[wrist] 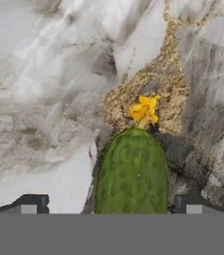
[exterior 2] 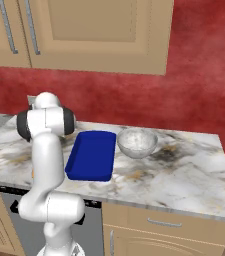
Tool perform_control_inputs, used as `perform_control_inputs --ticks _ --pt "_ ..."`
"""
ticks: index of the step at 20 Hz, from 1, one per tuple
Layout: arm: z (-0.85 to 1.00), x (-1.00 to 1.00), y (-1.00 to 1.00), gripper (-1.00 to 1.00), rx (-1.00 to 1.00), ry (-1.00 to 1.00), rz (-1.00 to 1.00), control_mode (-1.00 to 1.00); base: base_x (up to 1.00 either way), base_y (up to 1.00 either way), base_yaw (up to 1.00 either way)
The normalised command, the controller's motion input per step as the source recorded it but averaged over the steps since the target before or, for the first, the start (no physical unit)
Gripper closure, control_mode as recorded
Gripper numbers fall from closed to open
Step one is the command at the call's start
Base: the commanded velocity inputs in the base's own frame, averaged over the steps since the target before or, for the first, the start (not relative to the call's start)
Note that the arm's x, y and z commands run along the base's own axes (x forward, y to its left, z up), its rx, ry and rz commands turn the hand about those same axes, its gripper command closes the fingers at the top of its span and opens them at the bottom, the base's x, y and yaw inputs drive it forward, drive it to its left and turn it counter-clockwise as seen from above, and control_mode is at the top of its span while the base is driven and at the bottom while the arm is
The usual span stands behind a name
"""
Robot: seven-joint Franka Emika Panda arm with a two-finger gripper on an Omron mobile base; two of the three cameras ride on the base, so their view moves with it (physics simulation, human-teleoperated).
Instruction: Place the two vegetables and bowl onto the tray for setting up a vegetable dip station.
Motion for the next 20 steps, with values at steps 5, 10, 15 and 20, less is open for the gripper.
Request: perform_control_inputs --ticks 5,10,15,20 --pt "-0.32 0.04 0.0 -1.0 0.0 0.0 0.0 -1.0 0.0 0.0 0.0" --pt "-0.33 0.09 0.0 -1.0 0.0 0.0 0.0 -1.0 0.0 0.0 0.0" --pt "-0.02 0.04 0.0 1.0 0.0 0.0 0.0 -1.0 0.0 0.0 0.0" --pt "0.0 0.0 0.0 1.0 0.0 0.0 0.0 -1.0 0.0 0.0 0.0"
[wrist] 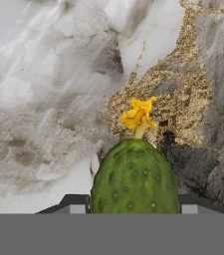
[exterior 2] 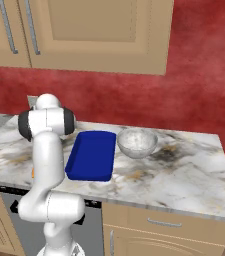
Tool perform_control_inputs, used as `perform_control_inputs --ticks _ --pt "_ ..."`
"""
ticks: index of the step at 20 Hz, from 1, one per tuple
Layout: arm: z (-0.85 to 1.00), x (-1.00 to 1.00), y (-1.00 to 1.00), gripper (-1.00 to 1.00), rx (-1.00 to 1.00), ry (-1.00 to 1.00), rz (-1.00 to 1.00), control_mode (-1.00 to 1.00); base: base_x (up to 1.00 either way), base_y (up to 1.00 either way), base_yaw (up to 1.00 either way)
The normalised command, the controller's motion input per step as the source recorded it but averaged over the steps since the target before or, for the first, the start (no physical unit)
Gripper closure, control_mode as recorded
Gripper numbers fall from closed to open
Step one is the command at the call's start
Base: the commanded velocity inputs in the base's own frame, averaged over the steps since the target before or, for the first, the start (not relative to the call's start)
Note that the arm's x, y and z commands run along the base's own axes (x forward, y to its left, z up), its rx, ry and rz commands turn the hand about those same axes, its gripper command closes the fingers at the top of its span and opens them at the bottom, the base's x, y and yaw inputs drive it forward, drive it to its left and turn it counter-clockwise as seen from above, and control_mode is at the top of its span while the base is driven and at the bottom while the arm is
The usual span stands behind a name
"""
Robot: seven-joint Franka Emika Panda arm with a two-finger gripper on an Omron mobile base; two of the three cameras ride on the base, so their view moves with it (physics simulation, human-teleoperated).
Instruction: Place the two vegetables and bowl onto the tray for setting up a vegetable dip station.
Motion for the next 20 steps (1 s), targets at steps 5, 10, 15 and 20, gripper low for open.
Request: perform_control_inputs --ticks 5,10,15,20 --pt "0.06 -0.15 -0.01 1.0 0.0 0.0 -0.01 -1.0 0.0 0.0 0.0" --pt "0.24 -0.12 -0.04 1.0 0.0 0.0 -0.1 -1.0 0.0 0.0 0.0" --pt "0.35 -0.17 -0.17 1.0 0.0 0.0 -0.19 -1.0 0.0 0.0 0.0" --pt "0.22 -0.08 -0.28 1.0 0.0 0.0 -0.18 -1.0 0.0 0.0 0.0"
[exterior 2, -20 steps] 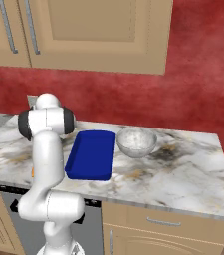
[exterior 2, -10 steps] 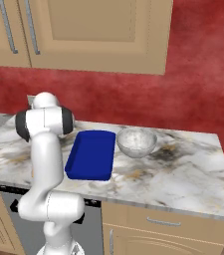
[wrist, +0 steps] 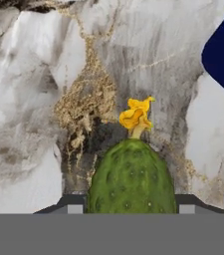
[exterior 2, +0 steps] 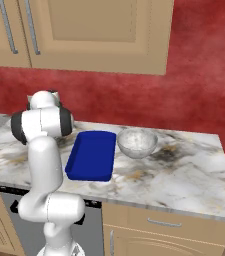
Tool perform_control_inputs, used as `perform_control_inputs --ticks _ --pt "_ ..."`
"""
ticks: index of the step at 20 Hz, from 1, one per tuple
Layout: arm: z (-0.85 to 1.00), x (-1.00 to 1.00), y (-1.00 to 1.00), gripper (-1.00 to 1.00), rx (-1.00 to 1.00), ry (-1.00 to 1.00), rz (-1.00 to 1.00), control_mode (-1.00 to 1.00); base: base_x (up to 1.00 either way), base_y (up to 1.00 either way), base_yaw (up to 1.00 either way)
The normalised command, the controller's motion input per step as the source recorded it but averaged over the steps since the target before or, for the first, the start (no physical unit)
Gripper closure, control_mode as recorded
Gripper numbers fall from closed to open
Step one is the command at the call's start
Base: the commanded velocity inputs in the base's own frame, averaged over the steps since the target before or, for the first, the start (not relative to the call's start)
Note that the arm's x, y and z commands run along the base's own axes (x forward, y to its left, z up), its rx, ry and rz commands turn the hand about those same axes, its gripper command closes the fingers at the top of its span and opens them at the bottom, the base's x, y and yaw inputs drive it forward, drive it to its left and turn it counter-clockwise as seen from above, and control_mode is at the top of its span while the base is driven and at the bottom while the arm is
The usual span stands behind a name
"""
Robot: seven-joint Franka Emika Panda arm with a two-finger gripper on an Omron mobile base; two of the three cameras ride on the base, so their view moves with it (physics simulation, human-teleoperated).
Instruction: Place the two vegetables and bowl onto the tray for setting up a vegetable dip station.
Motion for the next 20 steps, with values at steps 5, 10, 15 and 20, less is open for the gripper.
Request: perform_control_inputs --ticks 5,10,15,20 --pt "0.17 -0.08 -0.33 1.0 0.0 -0.02 -0.13 -1.0 0.0 0.0 0.0" --pt "0.47 -0.01 -0.12 1.0 0.0 0.0 -0.11 -1.0 0.0 0.0 0.0" --pt "0.4 -0.02 -0.15 1.0 0.0 0.01 -0.1 -1.0 0.0 0.0 0.0" --pt "0.03 -0.06 -0.45 1.0 0.0 0.0 -0.11 -1.0 0.0 0.0 0.0"
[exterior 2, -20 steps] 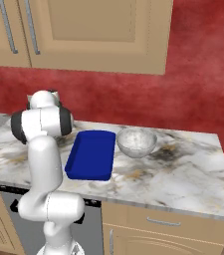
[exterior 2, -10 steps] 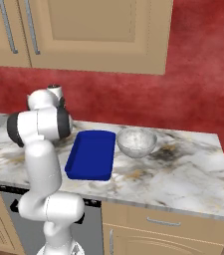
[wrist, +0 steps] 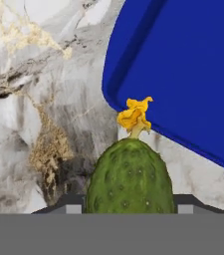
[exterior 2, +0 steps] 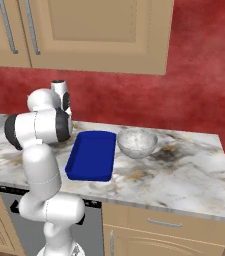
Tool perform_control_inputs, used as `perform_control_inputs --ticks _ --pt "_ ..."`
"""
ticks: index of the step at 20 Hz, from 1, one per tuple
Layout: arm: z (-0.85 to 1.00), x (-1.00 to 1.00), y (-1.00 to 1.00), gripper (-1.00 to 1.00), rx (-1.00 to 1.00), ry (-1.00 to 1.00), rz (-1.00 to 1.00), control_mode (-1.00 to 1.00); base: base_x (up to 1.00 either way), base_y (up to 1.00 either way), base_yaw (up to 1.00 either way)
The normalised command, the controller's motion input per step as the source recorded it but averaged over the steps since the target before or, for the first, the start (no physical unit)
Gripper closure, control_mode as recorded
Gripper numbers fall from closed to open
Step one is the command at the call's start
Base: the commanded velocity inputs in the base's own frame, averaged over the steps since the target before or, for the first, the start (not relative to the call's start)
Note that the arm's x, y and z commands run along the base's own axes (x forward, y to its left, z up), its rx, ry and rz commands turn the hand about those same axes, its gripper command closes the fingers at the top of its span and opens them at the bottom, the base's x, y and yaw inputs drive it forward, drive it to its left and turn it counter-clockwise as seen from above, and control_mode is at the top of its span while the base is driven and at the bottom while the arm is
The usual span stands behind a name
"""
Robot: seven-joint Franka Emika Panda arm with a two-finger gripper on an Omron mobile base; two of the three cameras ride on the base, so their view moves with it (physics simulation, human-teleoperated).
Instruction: Place the two vegetables and bowl onto the tray for setting up a vegetable dip station.
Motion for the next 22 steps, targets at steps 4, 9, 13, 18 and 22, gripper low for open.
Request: perform_control_inputs --ticks 4,9,13,18,22 --pt "0.0 -0.15 -0.56 1.0 0.0 0.0 -0.13 -1.0 0.0 0.0 0.0" --pt "0.03 -0.22 -0.41 1.0 0.0 0.0 -0.17 -1.0 0.0 0.0 0.0" --pt "0.02 -0.15 -0.5 1.0 0.02 0.0 -0.16 -1.0 0.0 0.0 0.0" --pt "0.0 -0.03 -0.53 1.0 0.02 0.0 -0.06 -1.0 0.0 0.0 0.0" --pt "-0.02 0.05 -0.4 1.0 0.0 0.0 0.0 -1.0 0.0 0.0 0.0"
